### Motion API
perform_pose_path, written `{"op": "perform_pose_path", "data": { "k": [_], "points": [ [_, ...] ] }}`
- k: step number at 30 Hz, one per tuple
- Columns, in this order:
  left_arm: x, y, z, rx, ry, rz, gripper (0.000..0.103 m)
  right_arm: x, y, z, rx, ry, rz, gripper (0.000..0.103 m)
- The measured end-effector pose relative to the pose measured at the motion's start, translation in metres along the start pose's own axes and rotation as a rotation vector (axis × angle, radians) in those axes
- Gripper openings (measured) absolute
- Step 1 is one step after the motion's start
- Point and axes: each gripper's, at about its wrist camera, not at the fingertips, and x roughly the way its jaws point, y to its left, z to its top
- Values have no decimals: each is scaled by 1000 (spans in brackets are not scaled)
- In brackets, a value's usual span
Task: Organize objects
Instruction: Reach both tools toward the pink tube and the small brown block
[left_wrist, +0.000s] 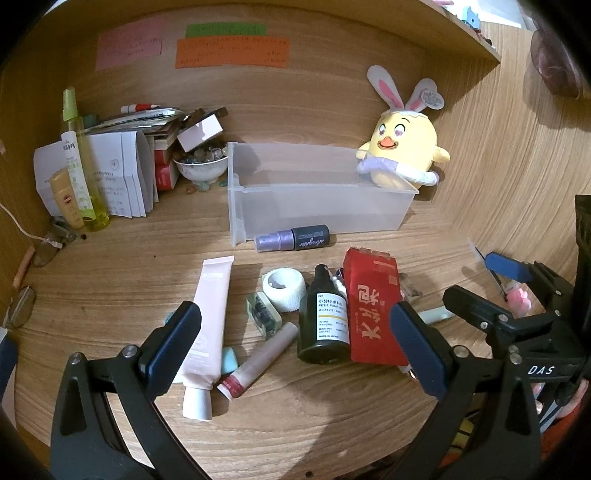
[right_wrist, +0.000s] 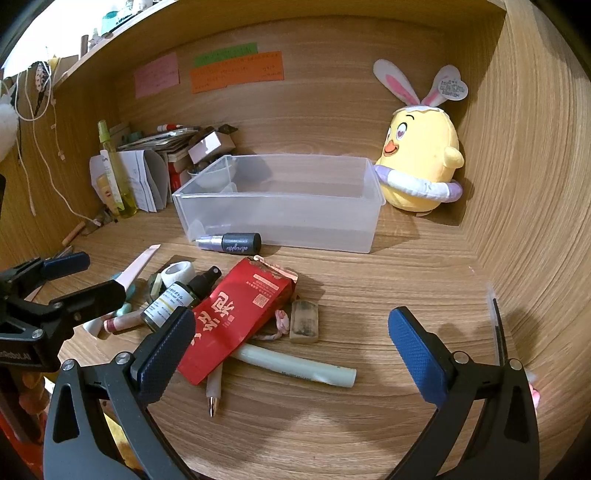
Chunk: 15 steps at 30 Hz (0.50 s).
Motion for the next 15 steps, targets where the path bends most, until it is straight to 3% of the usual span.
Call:
{"op": "perform_pose_path", "data": {
  "k": [15],
  "points": [
    [5,9,8,1,0,-1,103,8,0,11,-15,3,0,103]
  ]
}}
